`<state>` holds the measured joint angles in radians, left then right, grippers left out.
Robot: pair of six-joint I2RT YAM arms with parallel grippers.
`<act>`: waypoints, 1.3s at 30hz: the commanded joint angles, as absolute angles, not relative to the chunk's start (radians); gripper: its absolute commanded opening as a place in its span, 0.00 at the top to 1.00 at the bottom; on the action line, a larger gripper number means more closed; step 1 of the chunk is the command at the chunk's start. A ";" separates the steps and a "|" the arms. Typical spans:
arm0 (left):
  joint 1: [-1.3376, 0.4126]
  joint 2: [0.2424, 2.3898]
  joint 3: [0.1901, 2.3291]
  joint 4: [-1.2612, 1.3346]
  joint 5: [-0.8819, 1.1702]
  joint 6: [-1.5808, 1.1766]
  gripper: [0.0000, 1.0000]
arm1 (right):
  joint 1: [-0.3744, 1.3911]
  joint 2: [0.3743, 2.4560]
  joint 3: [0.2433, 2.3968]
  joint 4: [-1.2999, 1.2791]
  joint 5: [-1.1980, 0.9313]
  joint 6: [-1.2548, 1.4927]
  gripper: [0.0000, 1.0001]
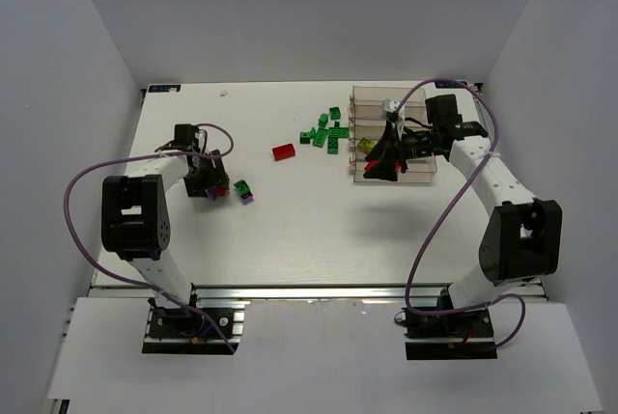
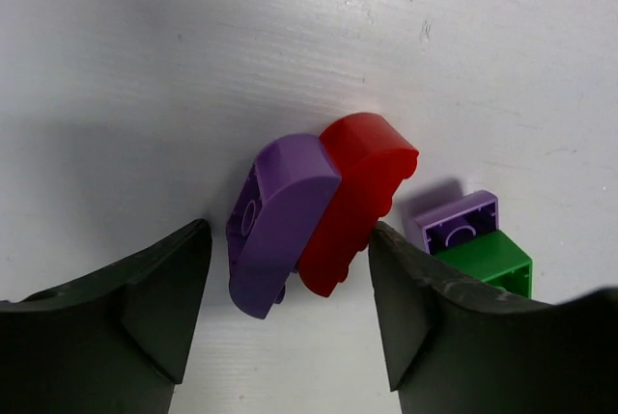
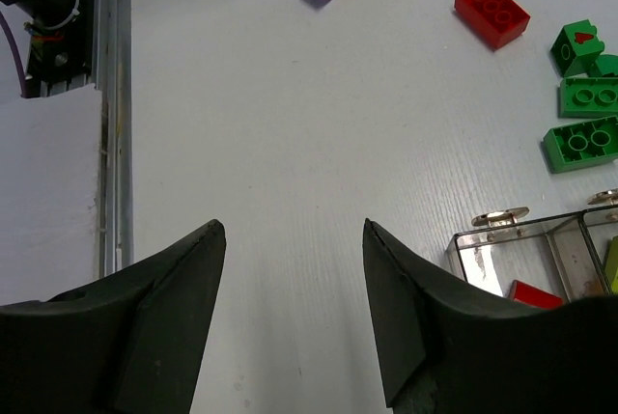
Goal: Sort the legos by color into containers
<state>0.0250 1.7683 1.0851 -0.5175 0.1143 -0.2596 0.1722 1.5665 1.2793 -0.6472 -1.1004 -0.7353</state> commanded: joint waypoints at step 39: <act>-0.233 0.792 0.459 -0.008 0.394 -0.461 0.68 | 0.568 1.673 1.480 -0.353 -0.876 0.291 0.20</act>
<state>-0.1722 0.8288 0.5167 -0.0750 0.3305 -0.3717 0.5461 1.6554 1.4101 -0.5175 -0.8845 0.0082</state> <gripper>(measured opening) 0.596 0.755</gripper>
